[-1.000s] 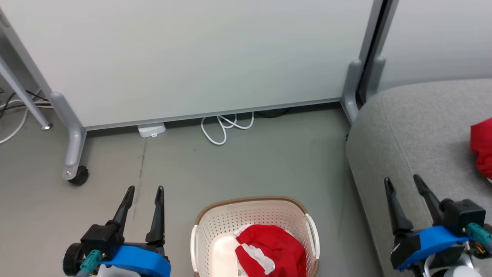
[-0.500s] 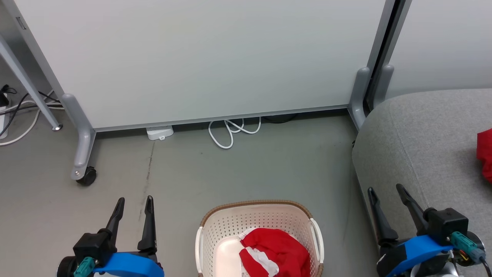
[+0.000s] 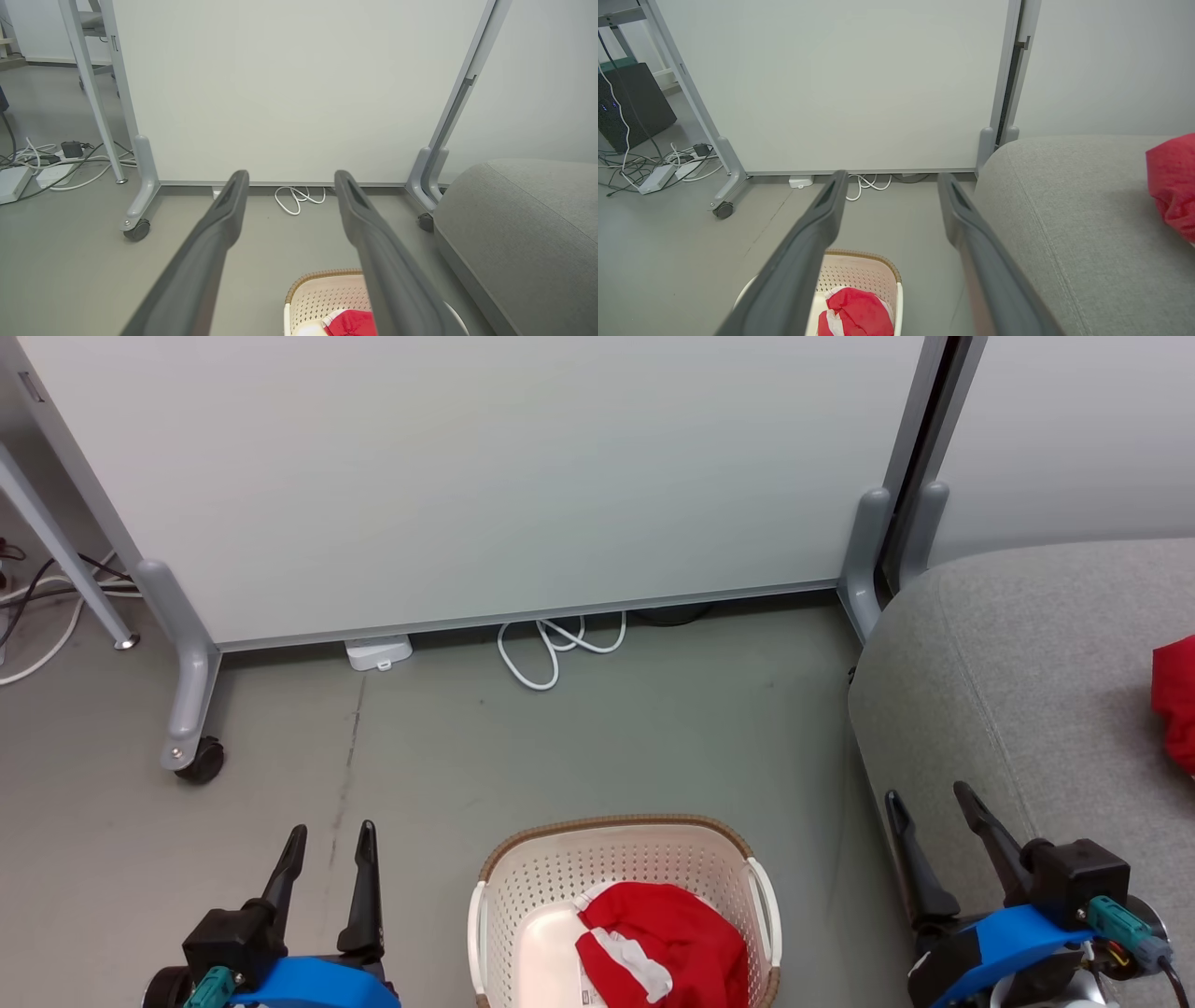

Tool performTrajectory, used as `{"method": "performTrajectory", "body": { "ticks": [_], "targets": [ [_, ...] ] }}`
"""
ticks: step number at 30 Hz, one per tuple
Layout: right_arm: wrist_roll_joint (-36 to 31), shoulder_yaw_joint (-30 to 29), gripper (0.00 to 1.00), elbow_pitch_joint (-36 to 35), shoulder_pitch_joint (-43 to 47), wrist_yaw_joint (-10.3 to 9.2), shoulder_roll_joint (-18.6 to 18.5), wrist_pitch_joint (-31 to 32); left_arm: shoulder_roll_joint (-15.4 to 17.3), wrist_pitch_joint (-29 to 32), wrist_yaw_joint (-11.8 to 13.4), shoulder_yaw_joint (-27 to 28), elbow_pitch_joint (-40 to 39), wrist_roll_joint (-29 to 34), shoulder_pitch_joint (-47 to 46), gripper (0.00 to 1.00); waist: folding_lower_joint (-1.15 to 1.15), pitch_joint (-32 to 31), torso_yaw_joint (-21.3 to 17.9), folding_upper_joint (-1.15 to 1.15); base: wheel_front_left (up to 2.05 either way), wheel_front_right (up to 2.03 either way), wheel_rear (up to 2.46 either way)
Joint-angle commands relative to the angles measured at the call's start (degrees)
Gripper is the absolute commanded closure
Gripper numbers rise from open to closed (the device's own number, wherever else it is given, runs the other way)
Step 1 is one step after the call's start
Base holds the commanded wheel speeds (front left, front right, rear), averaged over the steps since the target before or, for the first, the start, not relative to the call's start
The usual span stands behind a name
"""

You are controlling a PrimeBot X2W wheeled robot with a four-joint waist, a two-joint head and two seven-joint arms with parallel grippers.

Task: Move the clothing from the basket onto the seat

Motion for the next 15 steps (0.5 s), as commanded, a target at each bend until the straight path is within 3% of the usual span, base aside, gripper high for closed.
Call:
{"method": "performTrajectory", "body": {
  "ticks": [1, 9, 15],
  "targets": [
    [0.1, 0.0, 0.0, -0.3, -0.7, 0.03, 0.2, 0.2, 0.3, -0.2, -0.1, 0.0, 0.0, 0.0, 0.2, 0.0, 0.0, 0.3, -0.1, 0.0, 0.0, 0.0, 0.0],
    [0.2, 0.5, 0.0, -1.5, -2.7, 0.03, 0.3, 0.1, 0.3, -0.1, -0.1, 0.2, -0.7, 0.1, -1.1, 0.0, 0.0, 4.2, -1.5, 0.0, 0.0, 0.0, 0.0],
    [0.5, 2.3, 0.0, -3.6, -8.0, 0.03, 0.0, -0.1, 0.9, -0.2, -0.1, -1.0, -0.8, 0.4, -4.4, 0.0, 0.0, 13.1, -5.2, 0.0, 0.0, 0.0, 0.0]
  ]
}}
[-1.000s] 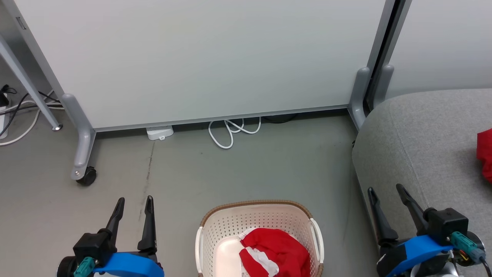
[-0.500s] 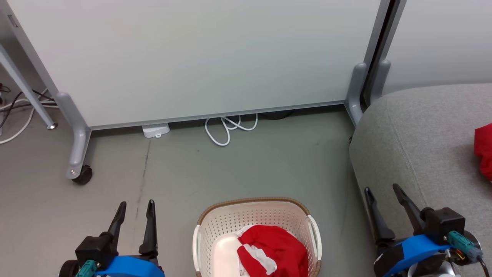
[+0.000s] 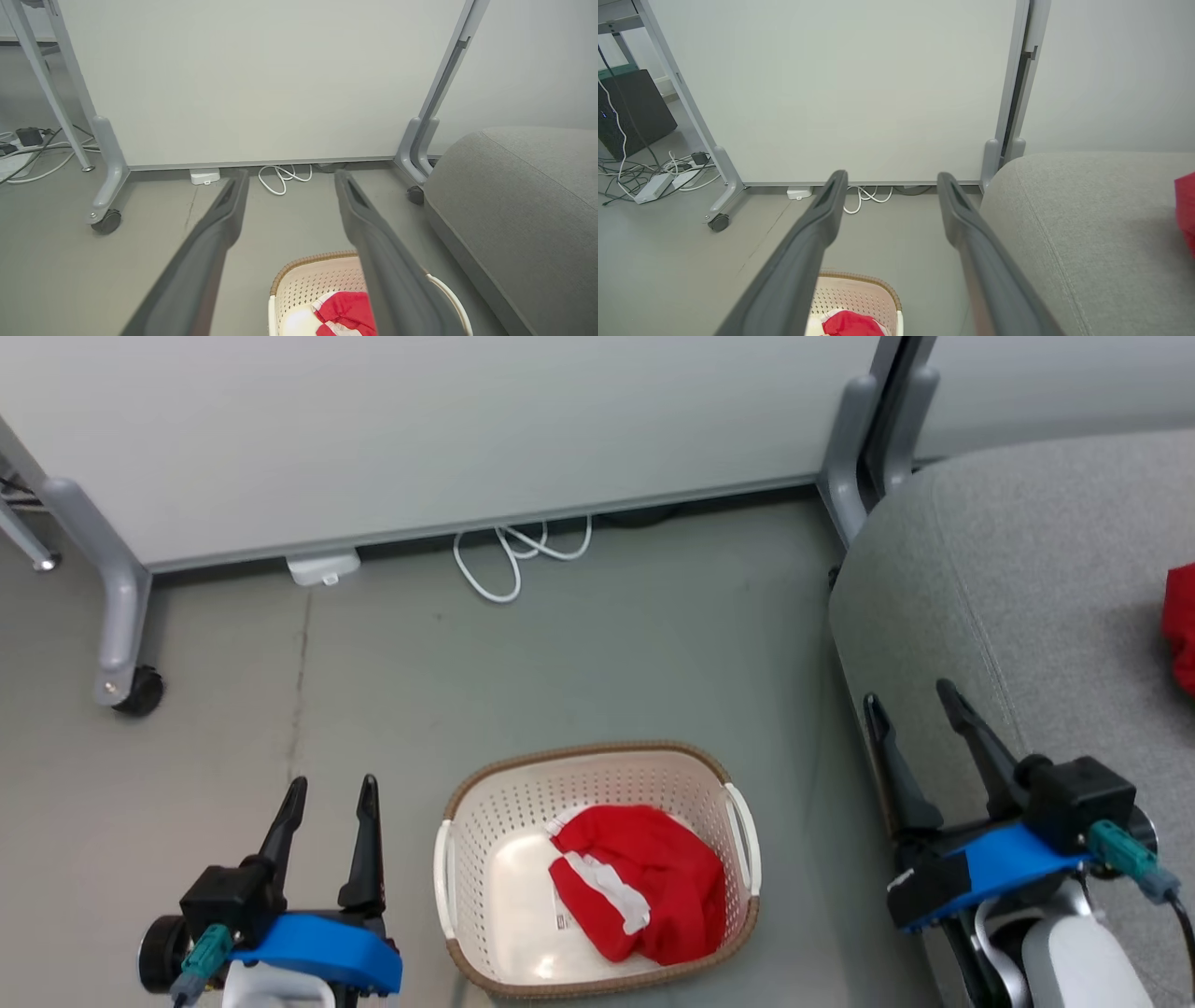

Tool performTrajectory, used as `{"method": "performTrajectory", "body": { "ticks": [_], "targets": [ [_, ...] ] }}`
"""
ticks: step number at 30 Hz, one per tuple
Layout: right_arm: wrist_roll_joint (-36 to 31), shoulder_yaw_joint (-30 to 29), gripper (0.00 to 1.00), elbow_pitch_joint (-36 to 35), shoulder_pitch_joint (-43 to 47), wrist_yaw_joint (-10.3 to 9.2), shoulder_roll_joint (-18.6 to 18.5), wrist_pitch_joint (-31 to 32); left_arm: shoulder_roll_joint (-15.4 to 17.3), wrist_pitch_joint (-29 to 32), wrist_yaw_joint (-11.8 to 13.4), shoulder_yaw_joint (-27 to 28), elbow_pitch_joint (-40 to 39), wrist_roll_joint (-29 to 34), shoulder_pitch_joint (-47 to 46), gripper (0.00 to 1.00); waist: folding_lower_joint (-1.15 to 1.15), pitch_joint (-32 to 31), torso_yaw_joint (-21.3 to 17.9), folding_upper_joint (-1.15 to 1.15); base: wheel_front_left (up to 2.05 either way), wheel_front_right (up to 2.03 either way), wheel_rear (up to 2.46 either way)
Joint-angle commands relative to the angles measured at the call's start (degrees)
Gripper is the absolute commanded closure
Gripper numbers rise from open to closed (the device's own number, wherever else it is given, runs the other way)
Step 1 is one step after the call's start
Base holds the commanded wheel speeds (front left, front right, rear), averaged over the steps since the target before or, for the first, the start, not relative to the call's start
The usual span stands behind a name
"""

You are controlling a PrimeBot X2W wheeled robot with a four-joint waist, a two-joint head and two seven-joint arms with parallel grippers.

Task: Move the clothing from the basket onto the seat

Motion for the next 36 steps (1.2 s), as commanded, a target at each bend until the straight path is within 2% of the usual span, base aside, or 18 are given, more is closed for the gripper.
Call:
{"method": "performTrajectory", "body": {
  "ticks": [1, 3, 10, 20, 28, 36],
  "targets": [
    [0.4, 0.3, 0.0, -0.7, -2.3, 0.02, -0.2, -0.5, 0.4, -0.2, -0.1, -0.4, 0.0, 0.3, -2.1, 0.0, 0.0, 6.6, -3.3, 0.0, 0.0, 0.0, 0.0],
    [0.2, 0.5, 0.0, -1.0, -3.4, 0.02, -0.3, -0.7, 0.7, -0.1, -0.1, -0.9, 0.3, 0.4, -3.1, 0.0, 0.0, 8.5, -4.1, 0.0, 0.0, 0.0, 0.0],
    [0.7, 1.9, 0.0, -1.6, -11.5, 0.02, -0.1, -3.5, 3.1, -0.2, -0.1, -5.0, 3.3, 0.1, -10.9, 0.0, 0.0, 20.9, -10.0, 0.0, 0.0, 0.0, 0.0],
    [1.9, 4.6, 0.0, -1.1, -19.0, 0.01, 0.2, -7.0, 6.0, -0.2, -0.1, -12.8, 14.8, -1.1, -24.1, 0.0, 0.0, 33.7, -16.8, 0.0, 0.0, 0.0, 0.0],
    [4.4, 7.2, 0.0, 0.2, -21.6, 0.02, 0.3, -9.3, 7.5, 1.4, -0.1, -21.8, 24.5, -3.8, -32.2, 0.0, 0.0, 39.3, -19.5, 0.0, 0.0, 0.0, 0.0],
    [6.0, 8.9, 0.0, 2.3, -22.6, 0.01, 0.3, -10.9, 7.1, 2.5, -0.1, -32.0, 28.0, -9.3, -35.7, 0.0, 0.0, 41.4, -20.2, 0.0, 0.0, 0.0, 0.0]
  ]
}}
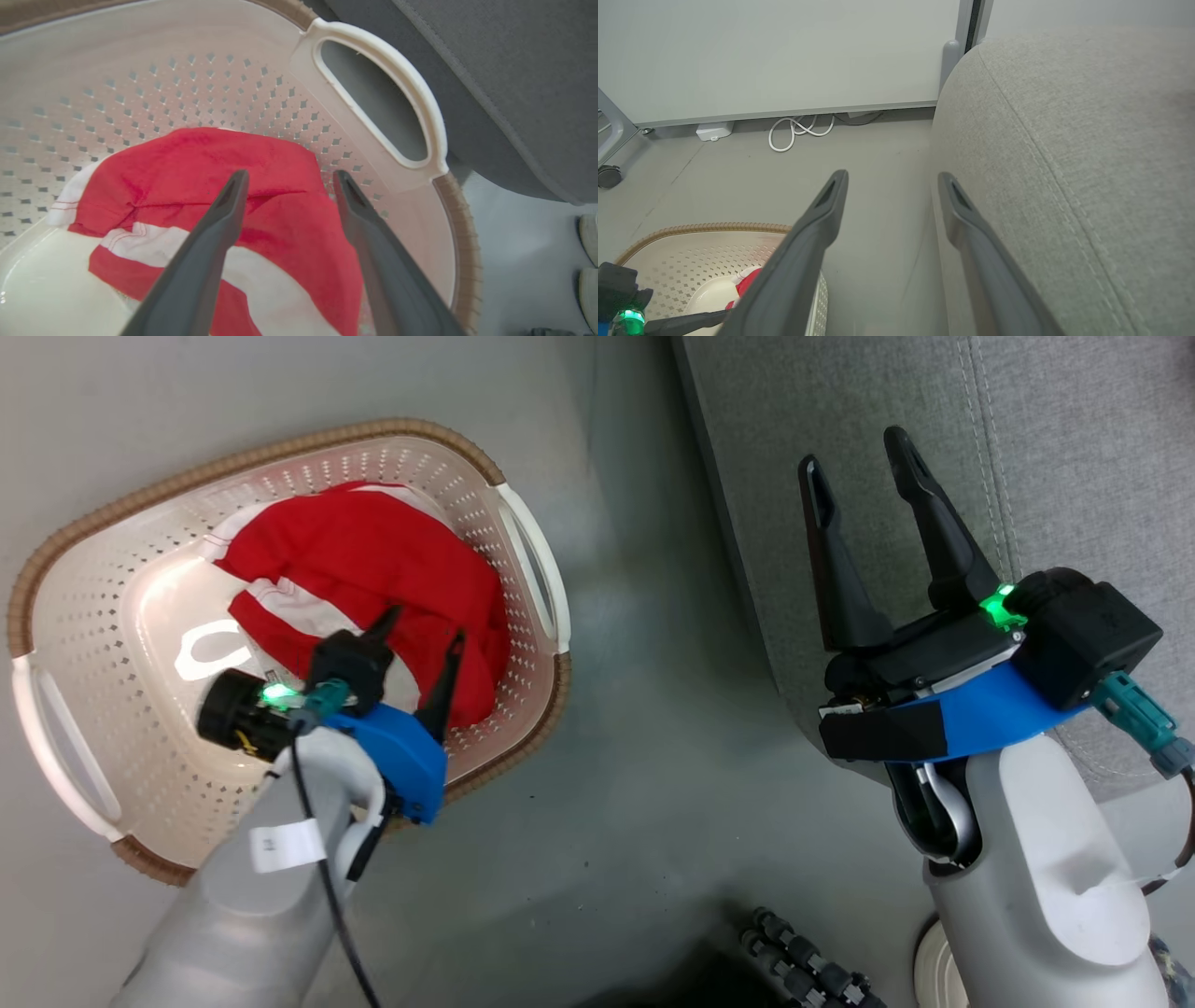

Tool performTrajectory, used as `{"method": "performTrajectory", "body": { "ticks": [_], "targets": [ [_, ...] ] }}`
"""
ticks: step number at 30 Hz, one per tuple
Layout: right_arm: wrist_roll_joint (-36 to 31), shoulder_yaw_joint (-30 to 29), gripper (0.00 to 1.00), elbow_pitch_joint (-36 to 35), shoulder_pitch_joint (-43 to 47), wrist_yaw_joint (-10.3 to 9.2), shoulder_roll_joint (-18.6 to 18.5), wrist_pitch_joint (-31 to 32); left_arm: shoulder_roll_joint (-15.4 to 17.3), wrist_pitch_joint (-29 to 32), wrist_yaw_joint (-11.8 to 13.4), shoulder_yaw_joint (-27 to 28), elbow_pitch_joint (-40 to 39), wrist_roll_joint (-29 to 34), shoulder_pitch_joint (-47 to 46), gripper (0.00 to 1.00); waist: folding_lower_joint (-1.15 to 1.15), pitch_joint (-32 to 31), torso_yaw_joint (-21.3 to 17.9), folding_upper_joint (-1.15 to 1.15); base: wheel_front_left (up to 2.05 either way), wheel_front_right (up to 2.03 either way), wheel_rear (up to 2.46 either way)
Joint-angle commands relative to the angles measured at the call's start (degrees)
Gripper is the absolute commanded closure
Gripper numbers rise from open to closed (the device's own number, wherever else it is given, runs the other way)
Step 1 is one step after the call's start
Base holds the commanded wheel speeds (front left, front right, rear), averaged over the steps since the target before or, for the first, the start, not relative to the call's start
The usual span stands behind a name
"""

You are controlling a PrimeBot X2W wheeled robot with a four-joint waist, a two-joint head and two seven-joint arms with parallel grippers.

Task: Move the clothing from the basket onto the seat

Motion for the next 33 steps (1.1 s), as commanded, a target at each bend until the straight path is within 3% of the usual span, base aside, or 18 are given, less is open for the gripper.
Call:
{"method": "performTrajectory", "body": {
  "ticks": [1, 7, 22, 23, 24, 33],
  "targets": [
    [0.3, 0.0, 0.0, 0.1, -1.1, 0.01, 0.2, -0.2, -0.2, 0.4, -0.1, -1.0, 0.2, -0.7, -0.8, 0.0, -0.01, 0.3, -0.1, 0.0, 0.0, 0.0, 0.0],
    [1.2, 1.2, 0.0, 0.7, -1.7, 0.01, 0.2, -0.8, 0.1, 3.5, -0.1, -6.8, 3.1, -4.7, -2.8, 0.0, -0.01, 1.0, -0.3, 0.0, 0.0, 0.0, 0.0],
    [2.7, 2.7, 0.0, 1.2, -2.2, 0.01, 0.1, -1.5, -2.0, 10.6, 0.0, -9.0, 14.0, -8.1, -5.2, 0.0, -0.01, 1.6, -1.1, 0.0, 0.0, 0.0, 0.0],
    [2.7, 2.8, 0.0, 1.3, -2.2, 0.01, 0.1, -1.5, -2.1, 10.9, 0.0, -9.4, 14.3, -8.2, -5.2, 0.63, -0.01, 1.6, -1.2, 0.0, 0.0, 0.0, 0.0],
    [2.7, 2.8, 0.0, 1.3, -2.2, 0.01, 0.1, -1.5, -2.2, 11.1, 0.0, -9.7, 14.4, -8.4, -5.4, 1.0, -0.01, 1.6, -1.2, 0.0, 0.0, 0.0, 0.0],
    [2.9, 2.5, 0.0, 1.6, -2.2, 0.01, 0.1, -1.6, -2.2, 10.6, 0.0, -11.8, 14.5, -10.3, -6.3, 1.0, -0.01, 0.8, -1.1, 0.0, 0.0, 0.0, 0.0]
  ]
}}
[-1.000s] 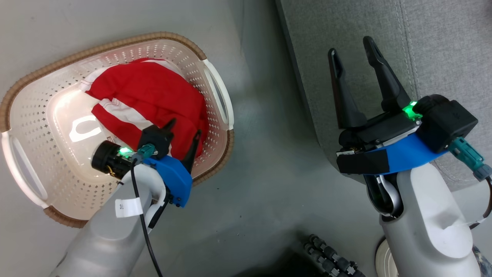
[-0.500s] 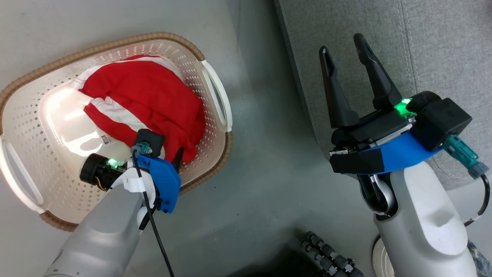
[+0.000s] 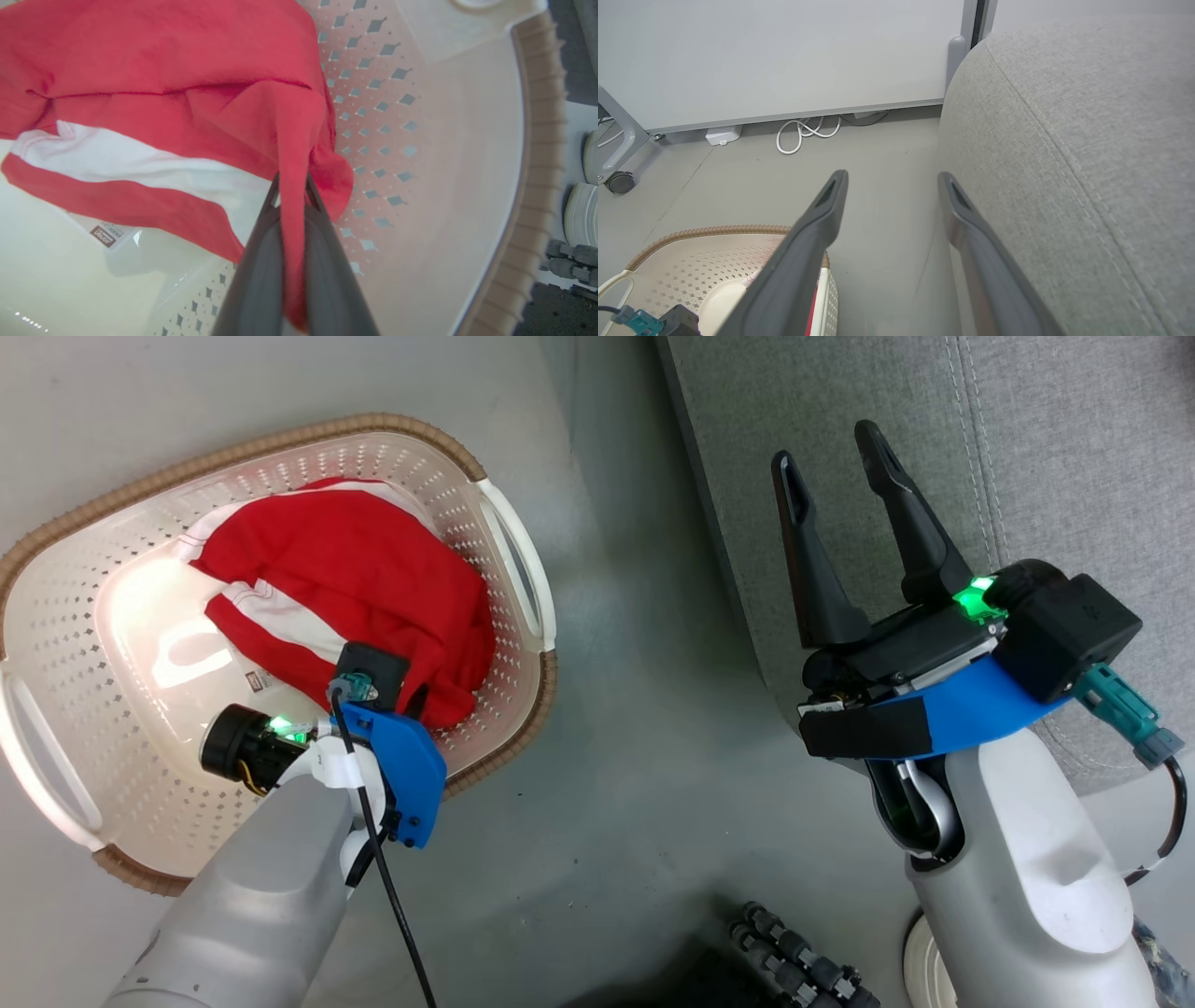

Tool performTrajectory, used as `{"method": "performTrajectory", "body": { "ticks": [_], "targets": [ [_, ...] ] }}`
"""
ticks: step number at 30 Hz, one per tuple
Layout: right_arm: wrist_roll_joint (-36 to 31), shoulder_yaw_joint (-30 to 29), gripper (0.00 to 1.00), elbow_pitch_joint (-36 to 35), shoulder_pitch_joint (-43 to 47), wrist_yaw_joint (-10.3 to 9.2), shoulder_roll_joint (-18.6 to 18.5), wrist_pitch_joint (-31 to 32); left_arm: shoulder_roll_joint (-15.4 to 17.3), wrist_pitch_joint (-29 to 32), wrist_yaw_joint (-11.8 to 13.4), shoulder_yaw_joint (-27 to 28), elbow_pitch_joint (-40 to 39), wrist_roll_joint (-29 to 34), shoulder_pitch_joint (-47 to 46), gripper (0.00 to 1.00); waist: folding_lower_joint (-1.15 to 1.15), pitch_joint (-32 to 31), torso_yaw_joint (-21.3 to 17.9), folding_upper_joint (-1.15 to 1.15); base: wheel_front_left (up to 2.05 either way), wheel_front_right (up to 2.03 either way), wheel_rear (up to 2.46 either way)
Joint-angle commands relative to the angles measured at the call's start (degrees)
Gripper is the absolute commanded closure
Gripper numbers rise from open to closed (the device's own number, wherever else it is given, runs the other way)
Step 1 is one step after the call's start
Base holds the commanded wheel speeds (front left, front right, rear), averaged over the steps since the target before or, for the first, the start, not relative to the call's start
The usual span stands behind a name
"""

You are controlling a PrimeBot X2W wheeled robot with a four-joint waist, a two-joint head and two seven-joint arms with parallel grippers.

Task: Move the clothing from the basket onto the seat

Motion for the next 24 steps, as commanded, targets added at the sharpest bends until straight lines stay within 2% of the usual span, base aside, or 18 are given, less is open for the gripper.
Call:
{"method": "performTrajectory", "body": {
  "ticks": [1, 24],
  "targets": [
    [0.1, -0.1, 0.0, 0.1, -0.6, 0.01, 0.1, -0.3, 0.3, -0.4, 0.0, -0.6, 0.2, -0.6, -1.1, 1.0, 0.0, -0.2, 0.2, 0.0, 0.0, 0.0, 0.0],
    [-0.3, 0.2, 0.0, 1.0, -0.4, 0.01, 0.1, -0.4, 0.7, -2.0, -0.1, -4.1, 0.8, -5.1, -1.4, 1.0, 0.0, -1.7, 0.6, 0.0, 0.0, 0.0, 0.0]
  ]
}}
